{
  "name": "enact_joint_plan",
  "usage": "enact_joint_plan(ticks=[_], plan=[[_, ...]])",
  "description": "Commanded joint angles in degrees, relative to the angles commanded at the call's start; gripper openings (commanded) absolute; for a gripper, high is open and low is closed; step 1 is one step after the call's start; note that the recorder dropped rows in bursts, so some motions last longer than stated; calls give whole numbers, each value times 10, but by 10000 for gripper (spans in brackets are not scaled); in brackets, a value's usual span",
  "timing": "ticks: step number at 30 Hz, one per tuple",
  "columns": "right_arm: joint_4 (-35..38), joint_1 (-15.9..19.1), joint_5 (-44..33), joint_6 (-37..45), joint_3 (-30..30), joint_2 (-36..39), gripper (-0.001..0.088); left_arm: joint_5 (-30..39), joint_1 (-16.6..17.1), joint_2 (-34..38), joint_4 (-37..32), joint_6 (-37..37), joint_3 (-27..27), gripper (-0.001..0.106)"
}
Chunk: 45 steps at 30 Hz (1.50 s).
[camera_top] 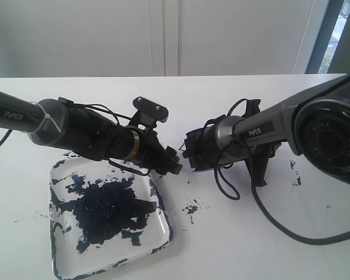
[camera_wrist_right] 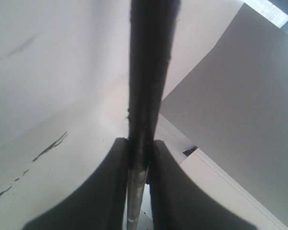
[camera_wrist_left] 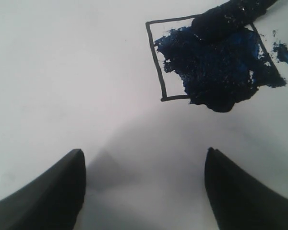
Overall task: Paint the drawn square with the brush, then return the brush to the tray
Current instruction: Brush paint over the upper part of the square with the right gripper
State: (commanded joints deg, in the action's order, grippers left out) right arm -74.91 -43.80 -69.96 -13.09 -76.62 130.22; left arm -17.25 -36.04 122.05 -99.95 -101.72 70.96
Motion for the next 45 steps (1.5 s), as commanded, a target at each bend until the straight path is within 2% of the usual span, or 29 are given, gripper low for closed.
enact_joint_plan(ticks=[32,39,45], plan=[[63,19,0,15,2,-15,0,-3,0,0,0,-2,0,722],[55,28,0,16,36,-15,0,-3,0,0,0,-2,0,722],[38,28,0,-2,41,-16,0,-3,0,0,0,-2,0,722]])
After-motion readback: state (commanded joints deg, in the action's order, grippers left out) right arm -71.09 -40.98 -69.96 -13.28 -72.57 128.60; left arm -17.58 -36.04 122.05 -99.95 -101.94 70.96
